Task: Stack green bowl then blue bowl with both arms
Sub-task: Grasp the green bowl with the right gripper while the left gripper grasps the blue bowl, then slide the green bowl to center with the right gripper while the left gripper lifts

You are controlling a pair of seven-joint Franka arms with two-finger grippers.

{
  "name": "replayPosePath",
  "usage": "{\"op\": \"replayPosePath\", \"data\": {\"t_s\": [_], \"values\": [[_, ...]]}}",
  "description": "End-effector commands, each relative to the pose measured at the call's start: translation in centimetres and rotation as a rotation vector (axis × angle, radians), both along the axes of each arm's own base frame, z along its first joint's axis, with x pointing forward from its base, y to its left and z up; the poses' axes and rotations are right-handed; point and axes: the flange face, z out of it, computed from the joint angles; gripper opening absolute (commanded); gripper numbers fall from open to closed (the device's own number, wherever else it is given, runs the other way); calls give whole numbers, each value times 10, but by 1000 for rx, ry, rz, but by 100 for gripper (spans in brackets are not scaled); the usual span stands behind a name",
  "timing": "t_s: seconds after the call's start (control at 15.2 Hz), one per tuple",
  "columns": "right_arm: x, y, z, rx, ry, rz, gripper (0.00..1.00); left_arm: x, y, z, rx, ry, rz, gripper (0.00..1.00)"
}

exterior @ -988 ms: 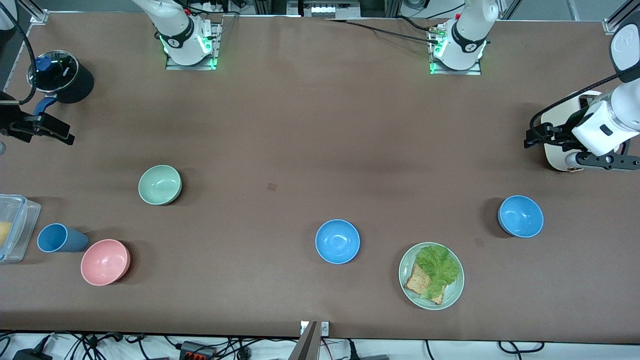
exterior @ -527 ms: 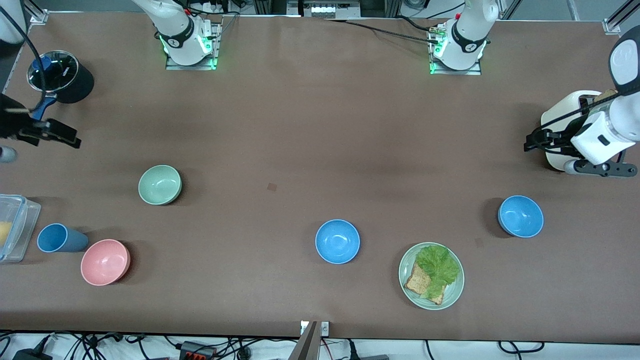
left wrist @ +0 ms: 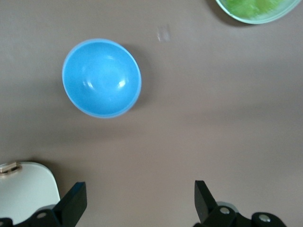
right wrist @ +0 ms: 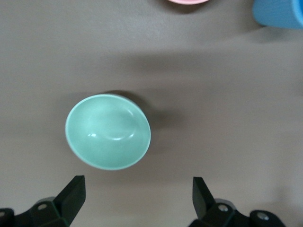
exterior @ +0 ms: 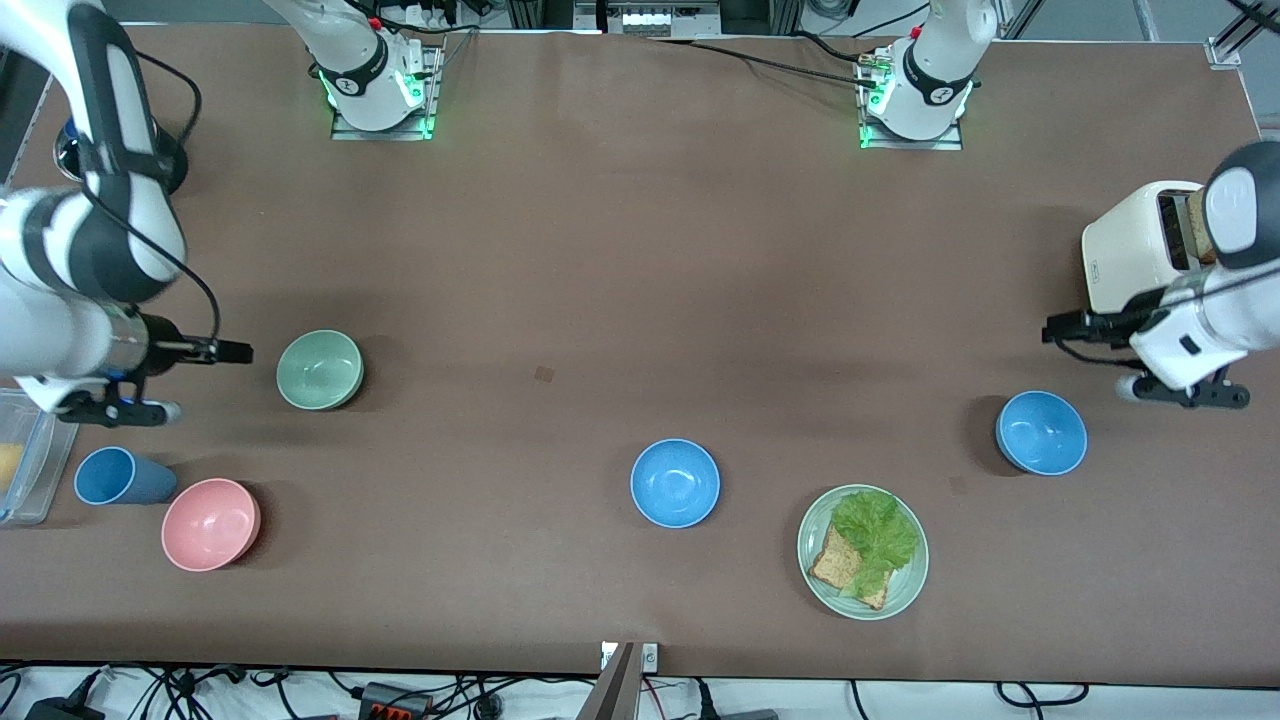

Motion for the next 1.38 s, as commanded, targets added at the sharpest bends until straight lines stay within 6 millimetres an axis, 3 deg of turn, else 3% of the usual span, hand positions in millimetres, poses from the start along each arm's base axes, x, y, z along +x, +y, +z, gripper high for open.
{"op": "replayPosePath", "data": {"t_s": [0.0, 0.26, 0.46, 0.59, 0.86, 0.99, 1.19, 1.25, 1.32], "values": [[7, -15, -47, -2, 27, -6, 100, 31, 49, -46, 40, -62, -67, 100], [7, -15, -101, 9, 64, -10, 100, 41, 93, -106, 52, -140, -104, 100], [1, -14, -123, 13, 104, -13, 100, 41, 116, -136, 57, -206, -158, 100], [-6, -13, -133, 14, 127, -15, 81, 33, 114, -157, 38, -177, -141, 100], [-9, -8, -139, 17, 145, -11, 23, 25, 109, -177, 43, -206, -144, 98], [-9, -1, -139, 22, 151, 5, 0, 19, 108, -190, 38, -196, -142, 97], [-5, 17, -129, 54, 150, 66, 0, 12, 108, -202, 45, -222, -139, 90], [-2, 24, -119, 55, 150, 80, 0, 12, 107, -202, 44, -220, -140, 80], [4, 45, -102, 71, 142, 115, 0, 11, 108, -202, 43, -219, -142, 55]]}}
